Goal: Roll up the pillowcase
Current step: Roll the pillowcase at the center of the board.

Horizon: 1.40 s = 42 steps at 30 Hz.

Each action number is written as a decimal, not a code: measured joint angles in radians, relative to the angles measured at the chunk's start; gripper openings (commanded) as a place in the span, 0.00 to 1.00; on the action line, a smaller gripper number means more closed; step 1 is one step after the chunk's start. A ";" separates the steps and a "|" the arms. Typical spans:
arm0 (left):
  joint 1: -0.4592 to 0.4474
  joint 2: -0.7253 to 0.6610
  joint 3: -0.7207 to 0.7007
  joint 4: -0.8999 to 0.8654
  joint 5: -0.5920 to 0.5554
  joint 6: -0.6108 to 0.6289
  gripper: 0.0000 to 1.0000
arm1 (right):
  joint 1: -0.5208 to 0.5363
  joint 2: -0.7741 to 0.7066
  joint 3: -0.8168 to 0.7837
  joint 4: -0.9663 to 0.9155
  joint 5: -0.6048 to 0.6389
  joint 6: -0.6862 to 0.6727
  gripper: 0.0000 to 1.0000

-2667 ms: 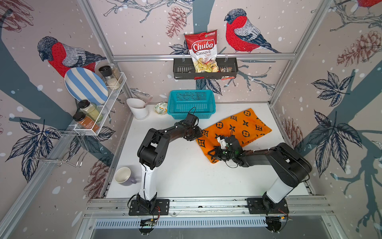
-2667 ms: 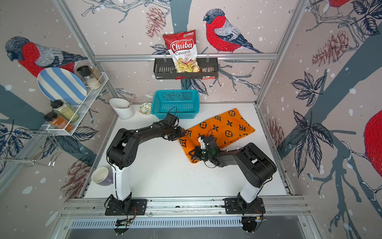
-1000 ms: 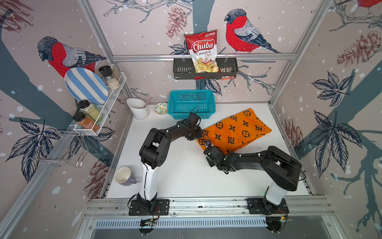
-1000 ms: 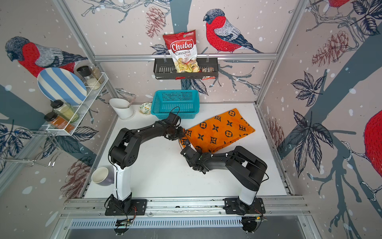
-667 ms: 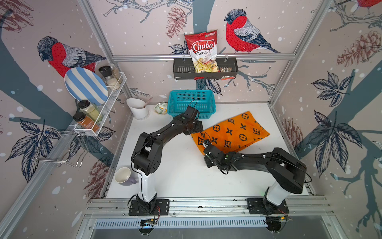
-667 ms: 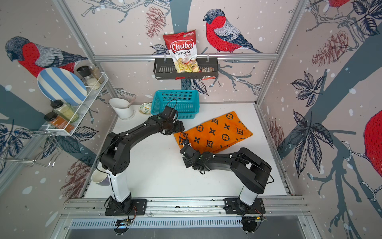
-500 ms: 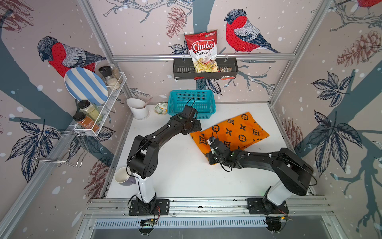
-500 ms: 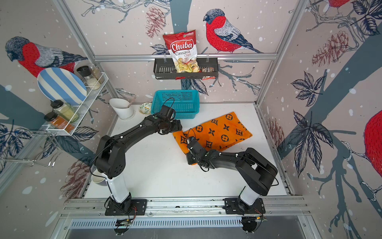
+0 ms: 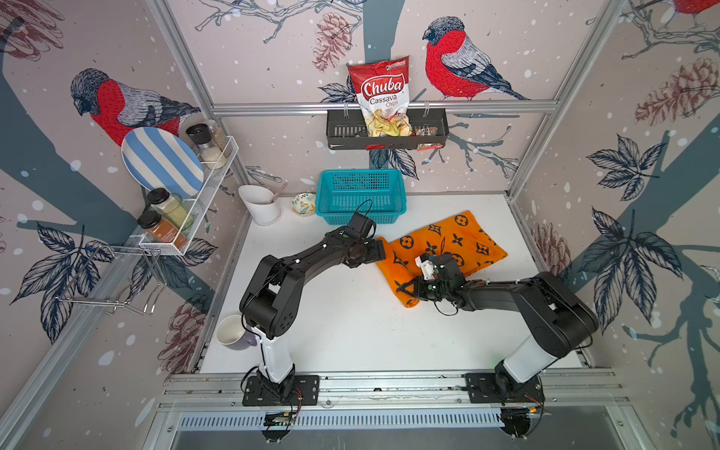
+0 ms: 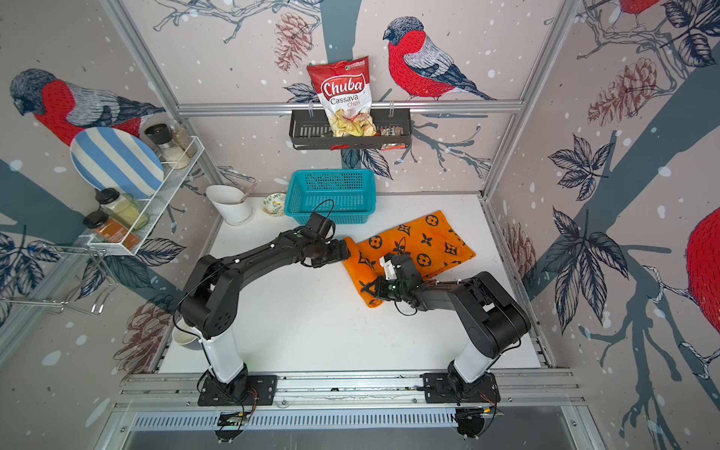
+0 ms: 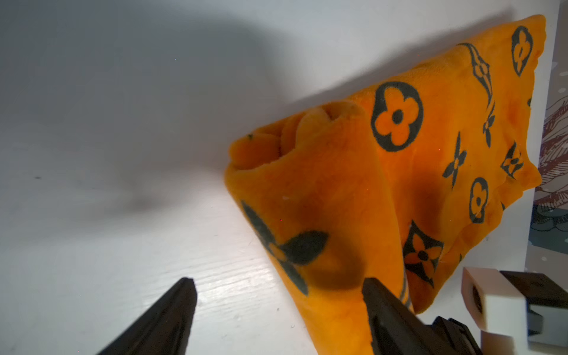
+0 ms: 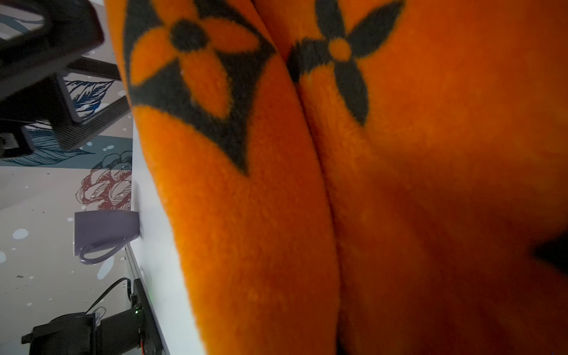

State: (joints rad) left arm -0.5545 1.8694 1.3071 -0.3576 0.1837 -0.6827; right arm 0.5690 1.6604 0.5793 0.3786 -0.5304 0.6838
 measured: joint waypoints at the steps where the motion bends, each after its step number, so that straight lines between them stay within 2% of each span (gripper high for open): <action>1: -0.003 0.011 0.005 0.009 0.001 -0.001 0.89 | 0.000 0.006 -0.001 0.010 -0.008 0.006 0.00; 5: -0.008 0.062 0.034 0.032 0.007 -0.009 0.89 | 0.011 0.020 -0.012 0.057 -0.027 0.055 0.00; 7: -0.010 0.085 0.046 0.035 0.007 -0.009 0.86 | 0.027 0.025 -0.019 0.083 -0.028 0.070 0.01; 9: -0.010 0.114 0.060 0.035 0.007 -0.008 0.79 | 0.045 0.030 -0.020 0.100 -0.027 0.087 0.07; 10: -0.010 0.125 0.066 0.033 0.007 -0.008 0.77 | 0.050 0.030 -0.020 0.103 -0.026 0.101 0.13; 12: -0.010 0.150 0.077 0.030 0.006 -0.004 0.71 | 0.058 0.025 -0.019 0.101 -0.016 0.104 0.37; 17: -0.011 0.169 0.087 0.029 -0.005 0.003 0.63 | 0.074 -0.066 0.032 -0.052 0.093 0.051 0.79; 22: -0.012 0.174 0.089 0.029 -0.005 0.007 0.62 | 0.144 -0.193 0.085 -0.250 0.337 -0.037 0.82; 26: -0.014 0.180 0.091 0.031 -0.005 0.011 0.62 | 0.257 -0.293 0.117 -0.399 0.634 -0.107 0.83; 30: -0.017 0.185 0.095 0.032 -0.006 0.011 0.62 | 0.369 -0.325 0.150 -0.430 0.832 -0.220 0.79; 36: -0.017 0.186 0.097 0.031 -0.007 0.013 0.62 | 0.428 -0.210 0.182 -0.417 0.888 -0.373 0.77; 42: -0.017 0.186 0.097 0.030 -0.008 0.021 0.63 | 0.444 -0.088 0.198 -0.398 0.893 -0.450 0.78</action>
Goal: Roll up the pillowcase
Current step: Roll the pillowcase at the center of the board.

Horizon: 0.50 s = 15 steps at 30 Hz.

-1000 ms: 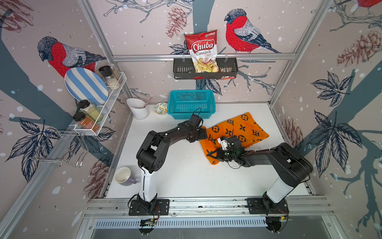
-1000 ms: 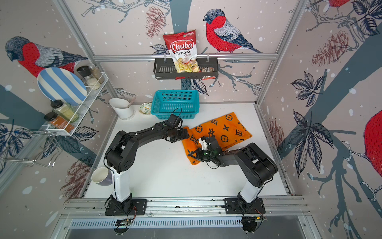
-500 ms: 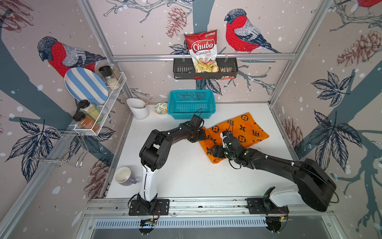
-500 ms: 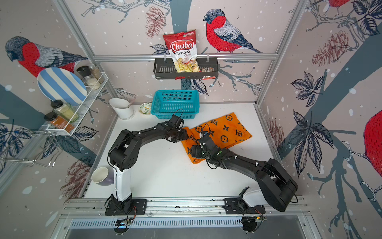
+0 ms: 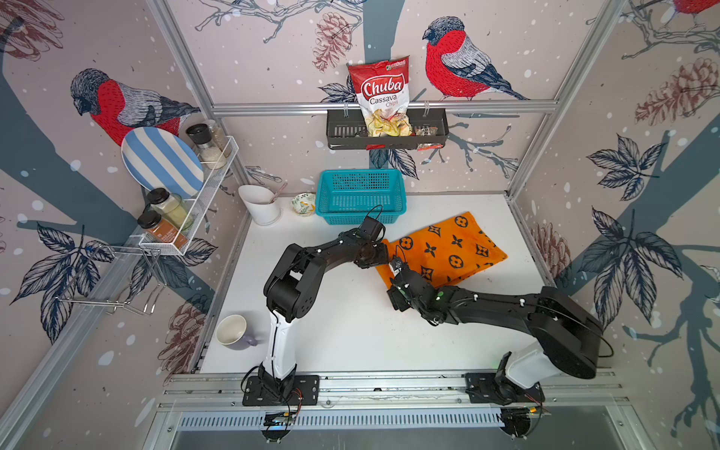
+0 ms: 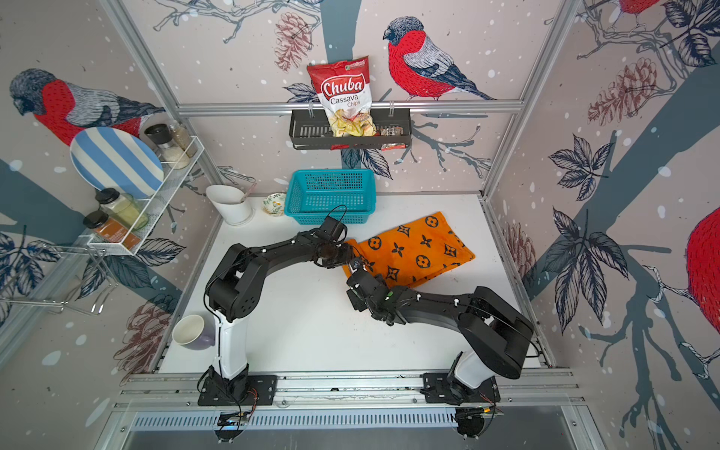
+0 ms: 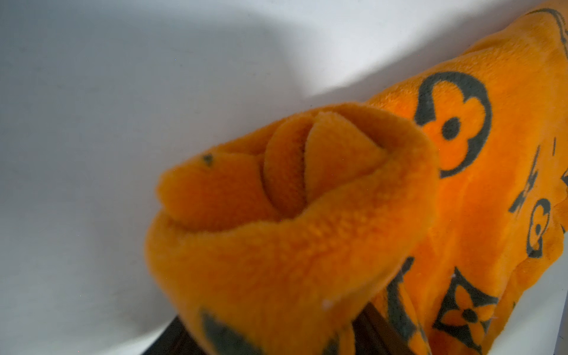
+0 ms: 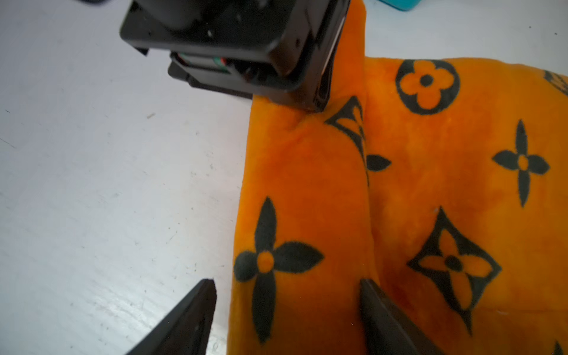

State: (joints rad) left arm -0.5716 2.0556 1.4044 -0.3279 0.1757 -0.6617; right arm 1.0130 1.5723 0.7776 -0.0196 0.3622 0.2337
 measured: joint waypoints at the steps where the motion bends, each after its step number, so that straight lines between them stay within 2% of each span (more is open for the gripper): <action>1: 0.000 0.000 0.000 0.000 0.000 0.000 0.63 | 0.003 0.018 0.000 0.008 0.005 -0.005 0.78; 4: 0.000 0.002 0.000 0.002 0.000 0.006 0.63 | 0.009 0.072 -0.005 0.029 0.028 -0.026 0.78; 6: 0.000 0.002 0.000 0.002 0.000 0.006 0.64 | 0.014 0.106 -0.010 0.043 0.042 -0.027 0.73; 11: 0.000 0.001 0.003 -0.001 -0.001 0.008 0.64 | 0.023 0.150 -0.014 0.093 0.084 -0.022 0.28; 13: 0.000 -0.004 0.004 -0.013 -0.008 0.008 0.65 | 0.025 0.146 -0.014 0.100 0.085 -0.015 0.17; 15: 0.002 -0.019 0.010 -0.041 -0.023 0.015 0.68 | 0.026 0.134 -0.013 0.096 0.073 0.003 0.10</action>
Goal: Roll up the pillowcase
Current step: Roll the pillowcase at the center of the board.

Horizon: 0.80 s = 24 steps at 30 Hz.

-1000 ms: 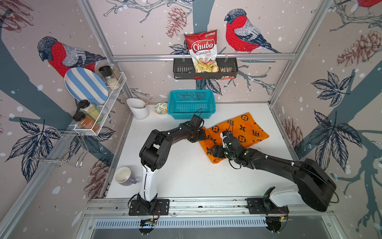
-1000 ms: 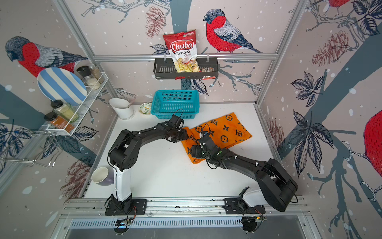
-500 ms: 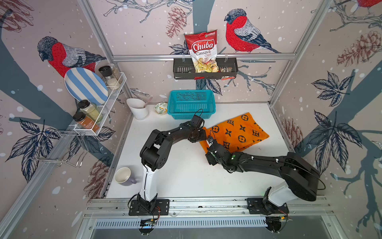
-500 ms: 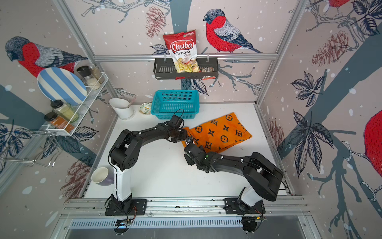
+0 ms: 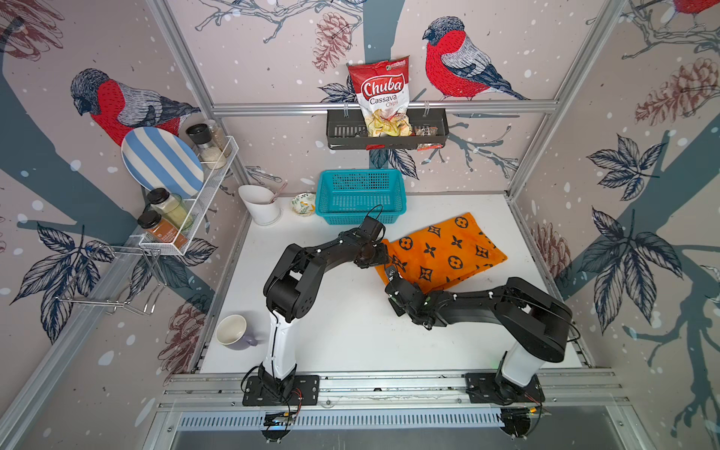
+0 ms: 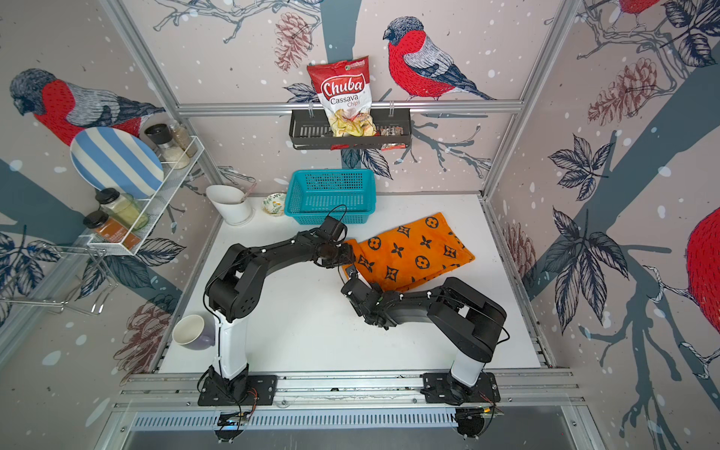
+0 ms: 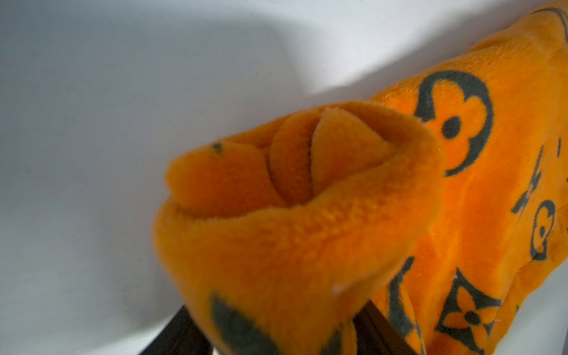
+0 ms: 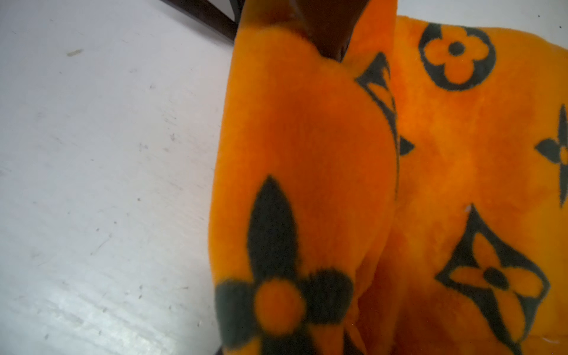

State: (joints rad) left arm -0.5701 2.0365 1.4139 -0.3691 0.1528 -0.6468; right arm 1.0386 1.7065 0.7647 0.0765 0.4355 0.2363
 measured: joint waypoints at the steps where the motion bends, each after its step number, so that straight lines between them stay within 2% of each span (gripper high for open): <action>1: 0.003 -0.012 0.004 -0.018 -0.007 0.003 0.69 | 0.000 -0.010 0.002 -0.004 -0.020 0.007 0.10; 6: 0.031 -0.093 0.014 -0.085 -0.053 0.037 0.75 | -0.020 -0.056 0.006 -0.007 -0.190 0.083 0.09; 9: 0.048 -0.145 0.011 -0.100 -0.076 0.049 0.77 | -0.075 -0.080 -0.021 0.027 -0.317 0.146 0.10; 17: 0.056 -0.202 -0.085 -0.068 -0.048 0.051 0.78 | -0.328 -0.128 -0.199 0.272 -0.709 0.374 0.10; 20: 0.048 -0.180 -0.101 -0.031 -0.011 0.024 0.79 | -0.423 -0.095 -0.231 0.352 -0.848 0.438 0.10; 24: 0.017 -0.130 -0.100 0.039 0.035 0.010 0.81 | -0.500 -0.057 -0.241 0.401 -0.986 0.475 0.14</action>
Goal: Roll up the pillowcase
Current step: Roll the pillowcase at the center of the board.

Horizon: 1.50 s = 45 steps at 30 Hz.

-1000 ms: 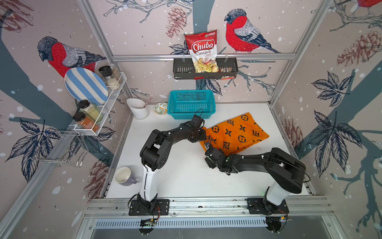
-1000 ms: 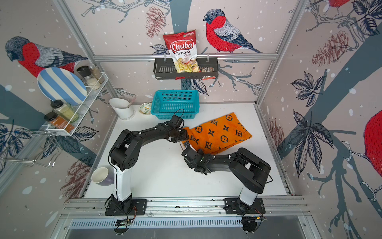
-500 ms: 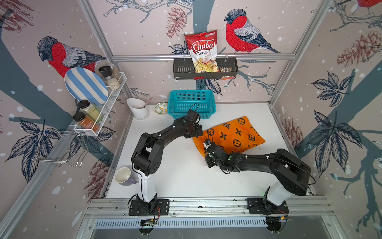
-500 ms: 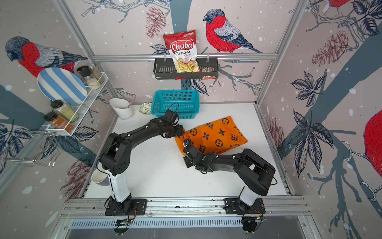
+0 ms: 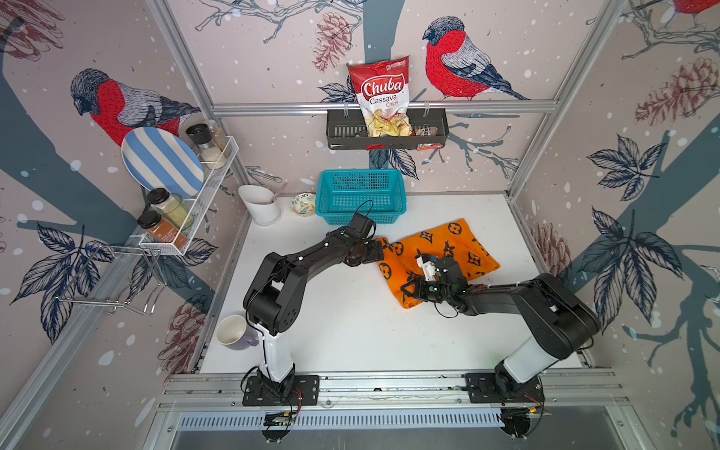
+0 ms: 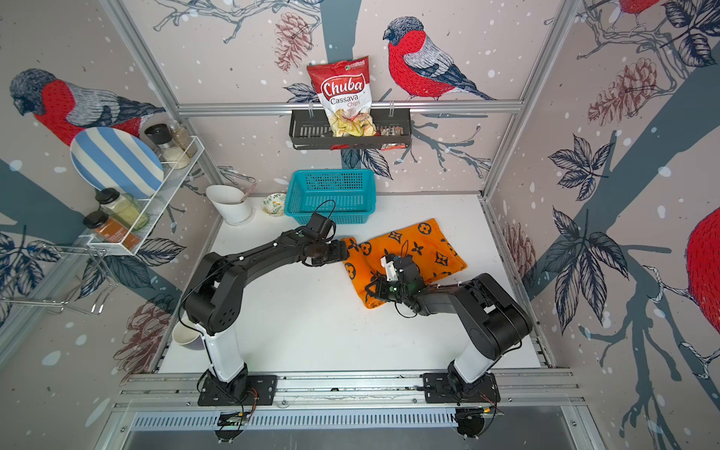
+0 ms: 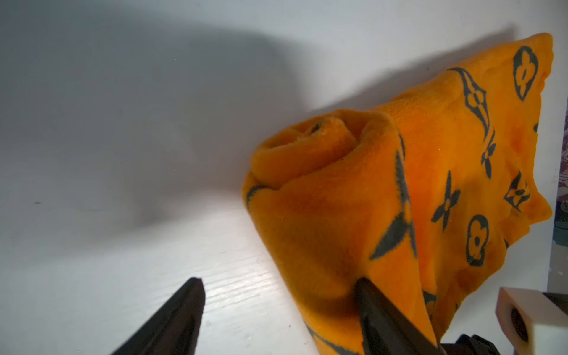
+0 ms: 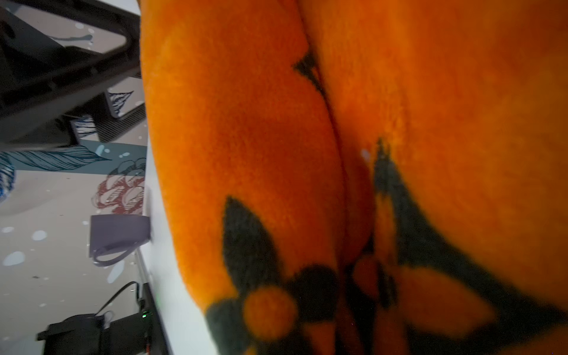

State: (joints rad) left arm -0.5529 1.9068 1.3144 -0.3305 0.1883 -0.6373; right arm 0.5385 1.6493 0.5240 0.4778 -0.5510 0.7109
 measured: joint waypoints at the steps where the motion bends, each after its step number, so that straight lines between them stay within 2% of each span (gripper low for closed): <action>1: -0.005 0.013 0.001 0.016 0.010 -0.013 0.81 | -0.011 0.007 0.004 0.000 -0.022 0.000 0.13; 6: -0.014 0.066 0.032 0.052 0.032 -0.020 0.81 | -0.056 0.022 0.003 0.003 -0.089 -0.002 0.15; 9: -0.022 0.106 0.064 0.059 0.040 -0.021 0.79 | -0.059 0.022 0.001 0.007 -0.093 -0.002 0.23; 10: -0.025 0.120 0.074 0.057 0.040 -0.021 0.78 | -0.059 0.019 0.001 0.006 -0.093 -0.002 0.29; 13: -0.030 0.149 0.096 0.050 0.036 -0.021 0.77 | -0.046 -0.017 0.016 -0.056 -0.059 -0.010 0.64; 15: -0.031 0.160 0.106 0.045 0.029 -0.021 0.77 | -0.026 -0.064 0.032 -0.124 0.005 -0.032 0.75; 16: -0.031 0.163 0.108 0.041 0.025 -0.021 0.77 | -0.012 -0.098 0.041 -0.163 0.047 -0.043 0.96; 17: -0.031 0.165 0.110 0.038 0.022 -0.021 0.77 | 0.003 -0.131 0.050 -0.202 0.102 -0.060 1.00; 20: -0.032 0.168 0.116 0.034 0.021 -0.021 0.76 | 0.064 -0.216 0.075 -0.314 0.297 -0.110 1.00; 23: -0.032 0.169 0.119 0.030 0.020 -0.020 0.76 | 0.169 -0.278 0.112 -0.423 0.509 -0.164 1.00; 26: -0.032 0.170 0.121 0.029 0.020 -0.020 0.76 | 0.284 -0.296 0.157 -0.500 0.729 -0.220 0.99; 29: -0.032 0.171 0.124 0.026 0.020 -0.020 0.76 | 0.381 -0.269 0.203 -0.544 0.903 -0.283 0.93; 32: -0.032 0.171 0.126 0.024 0.020 -0.019 0.76 | 0.453 -0.200 0.245 -0.560 1.001 -0.348 0.84; 37: -0.032 0.171 0.127 0.019 0.020 -0.020 0.76 | 0.502 -0.064 0.272 -0.562 1.077 -0.427 0.70; 39: -0.032 0.171 0.128 0.017 0.020 -0.019 0.76 | 0.515 -0.019 0.275 -0.560 1.101 -0.443 0.59; 40: -0.032 0.171 0.128 0.014 0.020 -0.019 0.76 | 0.516 0.000 0.277 -0.559 1.116 -0.450 0.50; 43: -0.032 0.169 0.127 0.011 0.017 -0.019 0.76 | 0.517 0.041 0.286 -0.546 1.138 -0.452 0.37; 45: -0.032 0.165 0.127 0.007 0.013 -0.018 0.77 | 0.517 0.055 0.291 -0.538 1.139 -0.453 0.17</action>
State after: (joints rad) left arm -0.5850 2.0716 1.4410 -0.3237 0.2016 -0.6552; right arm 1.0550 1.7046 0.8154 -0.0605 0.5877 0.2581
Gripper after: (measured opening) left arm 0.763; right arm 0.353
